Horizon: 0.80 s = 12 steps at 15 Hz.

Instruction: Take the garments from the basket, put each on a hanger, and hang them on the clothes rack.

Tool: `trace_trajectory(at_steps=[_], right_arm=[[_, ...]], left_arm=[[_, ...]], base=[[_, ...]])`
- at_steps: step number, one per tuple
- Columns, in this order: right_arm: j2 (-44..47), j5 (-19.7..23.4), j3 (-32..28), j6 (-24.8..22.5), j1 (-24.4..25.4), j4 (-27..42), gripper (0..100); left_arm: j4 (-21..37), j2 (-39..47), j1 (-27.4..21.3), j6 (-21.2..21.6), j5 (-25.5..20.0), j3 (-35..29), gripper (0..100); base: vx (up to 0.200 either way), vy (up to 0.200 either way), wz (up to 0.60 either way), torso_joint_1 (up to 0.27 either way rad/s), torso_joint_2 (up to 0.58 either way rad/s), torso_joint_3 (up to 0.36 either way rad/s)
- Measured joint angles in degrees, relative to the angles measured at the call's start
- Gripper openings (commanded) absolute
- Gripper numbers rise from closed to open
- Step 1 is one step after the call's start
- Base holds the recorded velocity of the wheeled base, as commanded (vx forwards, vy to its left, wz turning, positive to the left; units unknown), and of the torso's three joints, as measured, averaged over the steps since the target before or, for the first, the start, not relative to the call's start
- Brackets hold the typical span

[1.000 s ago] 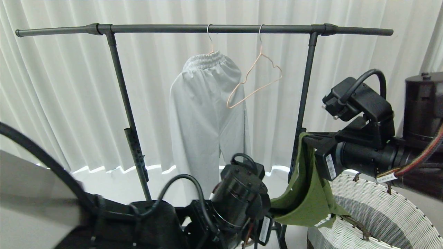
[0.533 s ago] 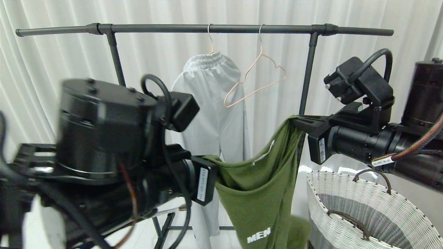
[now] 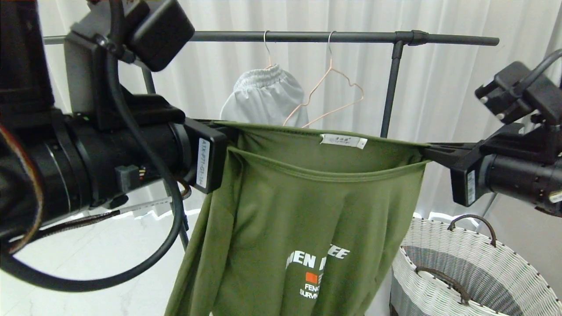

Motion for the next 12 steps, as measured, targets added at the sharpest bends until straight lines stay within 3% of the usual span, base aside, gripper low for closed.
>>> trace_trajectory(at_steps=[4, 7, 9, 12], right_arm=[[-2.6, -0.1, -8.7, 0.0, -0.5, 4.6, 0], [-3.0, -0.2, -16.0, -0.8, -0.4, 13.5, 0], [-5.2, -0.2, -18.3, -1.0, -0.3, 23.5, 0], [-9.0, 1.8, -24.5, 0.2, 1.3, 40.7, 0]], left_arm=[[3.5, 2.9, 0.1, 0.2, 0.7, -7.9, 0], [4.0, 3.7, -1.5, 0.1, 1.9, -9.7, 0], [3.6, 4.0, -4.0, -0.2, 2.5, -10.0, 0], [-3.1, 4.6, -6.4, -0.3, 2.5, -10.1, 0]], base=[[0.0, 0.0, 0.0, 0.0, 0.0, 0.0], [0.0, 0.0, 0.0, 0.0, 0.0, 0.0], [0.0, 0.0, 0.0, 0.0, 0.0, 0.0], [0.0, 0.0, 0.0, 0.0, 0.0, 0.0]])
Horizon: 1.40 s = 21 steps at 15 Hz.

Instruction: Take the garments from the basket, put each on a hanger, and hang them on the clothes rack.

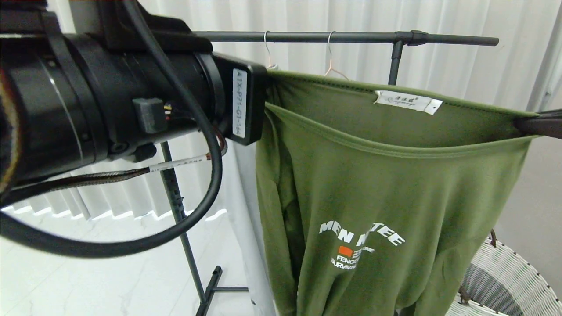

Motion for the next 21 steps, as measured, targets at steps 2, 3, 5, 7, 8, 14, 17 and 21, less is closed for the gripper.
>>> trace_trajectory(at_steps=[2, 3, 5, 7, 8, 14, 17, 21], right_arm=[[-1.8, 4.1, -2.6, 2.6, 4.9, 3.7, 0], [-2.5, 5.3, -3.1, 3.6, 8.0, 4.7, 0], [-3.1, 6.1, -3.1, 4.9, 13.9, 5.3, 0], [-3.3, 6.3, -2.5, 5.6, 17.2, 5.6, 0], [-3.4, 6.2, -2.4, 5.6, 17.7, 5.6, 0], [-3.4, -1.6, -1.7, 5.4, 13.2, 6.8, 0], [-0.4, -6.6, -0.4, 5.5, 11.4, -0.9, 0], [6.7, -7.7, 2.2, 5.3, 11.3, -23.2, 0]], left_arm=[[-3.2, 1.2, -0.3, 0.4, 0.0, -0.9, 0], [-3.4, 1.9, -0.4, 0.4, 0.0, -1.6, 0], [-3.4, 2.7, -0.4, 0.4, 0.0, -2.5, 0], [-3.4, 3.1, -0.4, 0.4, 0.0, -2.8, 0], [-3.4, 3.1, -0.3, 0.4, 0.0, -2.8, 0], [11.7, -0.1, 0.2, -2.0, 0.0, -2.9, 0], [21.0, -5.5, -1.3, -7.4, -0.6, -2.5, 0], [21.6, -12.0, -11.5, -8.2, -1.7, 0.9, 0]], base=[[0.0, 0.0, 0.0, 0.0, 0.0, 0.0], [0.0, 0.0, 0.0, 0.0, 0.0, 0.0], [0.0, 0.0, 0.0, 0.0, 0.0, 0.0], [0.0, 0.0, 0.0, 0.0, 0.0, 0.0], [0.0, 0.0, 0.0, 0.0, 0.0, 0.0], [0.0, 0.0, 0.0, 0.0, 0.0, 0.0], [0.0, 0.0, 0.0, 0.0, 0.0, 0.0], [0.0, 0.0, 0.0, 0.0, 0.0, 0.0]])
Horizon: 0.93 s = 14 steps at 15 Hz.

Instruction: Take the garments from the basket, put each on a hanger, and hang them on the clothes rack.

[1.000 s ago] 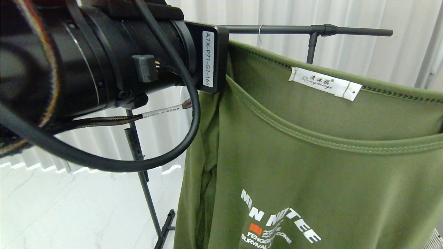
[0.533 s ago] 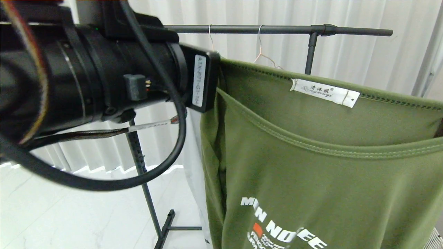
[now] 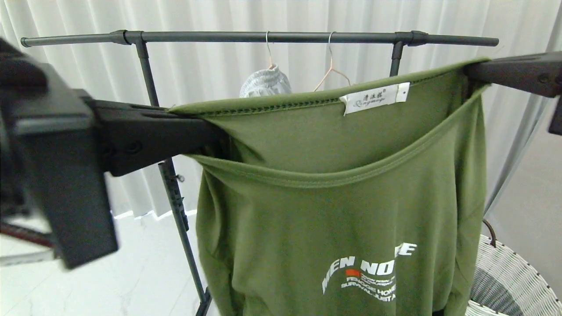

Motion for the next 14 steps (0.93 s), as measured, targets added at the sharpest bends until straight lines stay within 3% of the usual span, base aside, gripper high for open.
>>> trace_trajectory(at_steps=[3, 7, 11, 14], right_arm=[[4.7, 0.0, 0.2, -0.3, 0.2, -6.2, 0], [6.1, 0.1, 0.5, -0.4, 0.2, -5.9, 0], [5.0, -0.3, -0.7, -0.3, -1.1, -0.9, 0], [2.8, -0.5, -6.7, -0.1, -3.4, 9.7, 0]], left_arm=[[0.0, -3.0, -8.2, -0.1, -0.4, 1.0, 0], [-0.1, -5.1, -10.3, 0.0, -0.4, 1.3, 0], [-0.2, -5.2, -8.8, 0.4, -0.3, 1.2, 0], [-0.8, -2.4, -1.0, 3.4, -2.4, -3.7, 0]], base=[[0.0, 0.0, 0.0, 0.0, 0.0, 0.0], [0.0, 0.0, 0.0, 0.0, 0.0, 0.0], [0.0, 0.0, 0.0, 0.0, 0.0, 0.0], [0.0, 0.0, 0.0, 0.0, 0.0, 0.0]])
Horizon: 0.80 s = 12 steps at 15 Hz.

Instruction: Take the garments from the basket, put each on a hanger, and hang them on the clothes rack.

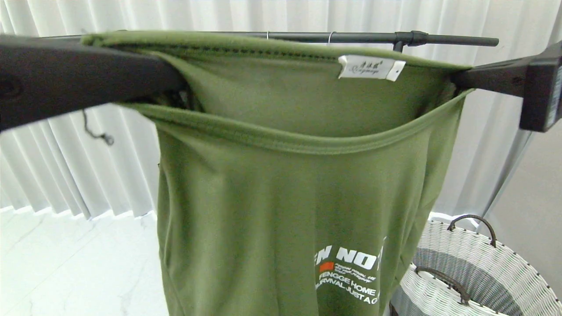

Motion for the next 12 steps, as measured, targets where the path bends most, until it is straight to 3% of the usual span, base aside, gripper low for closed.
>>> trace_trajectory(at_steps=[3, 6, 12], right_arm=[[-2.7, -0.3, -1.8, 0.2, -0.5, 3.5, 0], [-5.6, -0.3, 2.9, 0.1, -0.4, 3.5, 0], [-7.9, -0.5, 4.1, 0.0, -0.3, 3.4, 0]], left_arm=[[-0.3, 4.5, 4.8, 1.2, -5.1, -4.6, 0], [-0.3, 7.9, 6.6, 1.4, -5.3, -5.1, 0], [-0.4, 11.3, 8.4, 2.0, -5.3, -6.8, 0]], base=[[0.0, 0.0, 0.0, 0.0, 0.0, 0.0], [0.0, 0.0, 0.0, 0.0, 0.0, 0.0], [0.0, 0.0, 0.0, 0.0, 0.0, 0.0]])
